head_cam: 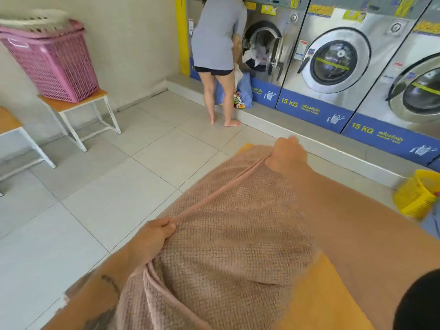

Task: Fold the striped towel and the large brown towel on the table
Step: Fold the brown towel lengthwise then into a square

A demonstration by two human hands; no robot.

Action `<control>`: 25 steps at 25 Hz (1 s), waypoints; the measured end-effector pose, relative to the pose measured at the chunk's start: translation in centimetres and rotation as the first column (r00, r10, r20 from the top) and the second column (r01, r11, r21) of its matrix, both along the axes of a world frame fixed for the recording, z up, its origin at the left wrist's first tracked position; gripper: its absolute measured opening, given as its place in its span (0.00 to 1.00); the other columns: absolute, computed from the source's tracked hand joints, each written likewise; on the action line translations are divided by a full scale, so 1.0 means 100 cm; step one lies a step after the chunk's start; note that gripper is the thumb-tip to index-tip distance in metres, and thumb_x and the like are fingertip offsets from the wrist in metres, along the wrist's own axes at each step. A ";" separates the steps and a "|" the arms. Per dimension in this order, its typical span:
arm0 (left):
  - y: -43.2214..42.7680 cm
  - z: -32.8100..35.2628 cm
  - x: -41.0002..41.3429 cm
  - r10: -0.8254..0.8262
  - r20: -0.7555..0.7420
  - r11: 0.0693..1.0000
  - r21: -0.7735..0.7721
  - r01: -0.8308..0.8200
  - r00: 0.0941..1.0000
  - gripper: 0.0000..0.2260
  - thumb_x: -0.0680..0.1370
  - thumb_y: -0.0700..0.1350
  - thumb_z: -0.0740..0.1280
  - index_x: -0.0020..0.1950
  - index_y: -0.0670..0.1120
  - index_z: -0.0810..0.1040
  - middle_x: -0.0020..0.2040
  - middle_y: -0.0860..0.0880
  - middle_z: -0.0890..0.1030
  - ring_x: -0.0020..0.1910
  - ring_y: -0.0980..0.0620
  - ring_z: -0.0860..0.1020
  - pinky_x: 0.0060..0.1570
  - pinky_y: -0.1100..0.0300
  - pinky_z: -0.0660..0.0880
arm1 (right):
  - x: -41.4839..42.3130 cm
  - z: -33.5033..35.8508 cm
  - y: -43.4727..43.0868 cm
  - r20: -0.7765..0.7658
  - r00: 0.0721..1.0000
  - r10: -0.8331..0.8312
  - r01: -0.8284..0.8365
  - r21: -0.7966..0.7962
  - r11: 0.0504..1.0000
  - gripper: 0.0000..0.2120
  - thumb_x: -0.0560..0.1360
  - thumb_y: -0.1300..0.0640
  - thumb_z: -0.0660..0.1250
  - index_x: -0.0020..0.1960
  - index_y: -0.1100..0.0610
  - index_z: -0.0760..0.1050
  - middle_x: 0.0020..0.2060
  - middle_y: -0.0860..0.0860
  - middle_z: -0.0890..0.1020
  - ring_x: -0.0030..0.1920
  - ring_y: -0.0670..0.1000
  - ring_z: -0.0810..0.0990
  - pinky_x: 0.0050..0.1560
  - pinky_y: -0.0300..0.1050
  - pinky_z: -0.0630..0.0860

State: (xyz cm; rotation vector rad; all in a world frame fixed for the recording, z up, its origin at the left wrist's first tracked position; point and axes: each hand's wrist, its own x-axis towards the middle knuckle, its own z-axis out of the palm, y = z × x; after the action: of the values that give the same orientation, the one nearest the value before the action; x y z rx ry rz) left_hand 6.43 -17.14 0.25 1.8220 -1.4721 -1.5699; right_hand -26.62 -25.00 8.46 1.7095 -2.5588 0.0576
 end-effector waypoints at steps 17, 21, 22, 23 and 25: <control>-0.044 -0.055 0.047 -0.045 0.472 0.948 -0.258 0.187 0.881 0.10 0.80 0.49 0.61 0.62 0.55 0.72 0.49 0.53 0.79 0.46 0.50 0.77 0.45 0.54 0.76 | 0.090 -0.076 -0.037 0.433 0.898 0.082 -0.201 0.238 0.950 0.31 0.73 0.64 0.66 0.75 0.55 0.63 0.67 0.53 0.73 0.58 0.55 0.78 0.58 0.54 0.77; 0.000 -0.028 0.052 -0.124 0.564 0.965 -0.123 0.231 0.817 0.22 0.75 0.50 0.65 0.68 0.51 0.64 0.54 0.50 0.72 0.53 0.47 0.72 0.48 0.52 0.71 | 0.093 -0.048 0.026 0.475 0.875 0.093 -0.246 0.270 0.931 0.35 0.75 0.64 0.65 0.79 0.53 0.57 0.77 0.53 0.63 0.49 0.46 0.78 0.50 0.47 0.76; 0.013 -0.021 0.052 -0.123 0.592 0.975 -0.079 0.209 0.797 0.23 0.74 0.52 0.65 0.67 0.49 0.64 0.55 0.49 0.73 0.55 0.46 0.72 0.49 0.51 0.72 | 0.099 -0.041 0.048 0.489 0.867 0.097 -0.256 0.270 0.928 0.34 0.76 0.65 0.64 0.78 0.53 0.58 0.77 0.53 0.63 0.45 0.45 0.77 0.45 0.43 0.76; 0.027 -0.012 0.052 -0.114 0.595 0.983 -0.048 0.177 0.795 0.23 0.74 0.53 0.64 0.65 0.48 0.64 0.55 0.48 0.74 0.55 0.44 0.74 0.49 0.50 0.74 | 0.107 -0.037 0.071 0.510 0.855 0.099 -0.264 0.263 0.928 0.32 0.76 0.67 0.63 0.78 0.53 0.60 0.76 0.53 0.65 0.45 0.46 0.79 0.41 0.41 0.77; 0.055 0.002 0.051 -0.068 0.507 0.995 -0.025 0.094 0.859 0.14 0.73 0.48 0.65 0.55 0.46 0.69 0.45 0.48 0.77 0.44 0.48 0.77 0.37 0.57 0.76 | 0.130 -0.033 0.122 0.571 0.817 0.085 -0.269 0.247 0.931 0.29 0.77 0.67 0.62 0.77 0.54 0.62 0.71 0.52 0.71 0.45 0.48 0.82 0.38 0.39 0.76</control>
State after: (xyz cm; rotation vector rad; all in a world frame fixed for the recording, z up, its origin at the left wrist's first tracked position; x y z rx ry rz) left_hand 11.56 -11.63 0.50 2.2861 -1.8047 -1.1117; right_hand -13.64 -12.83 5.15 2.3570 -2.9115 0.1848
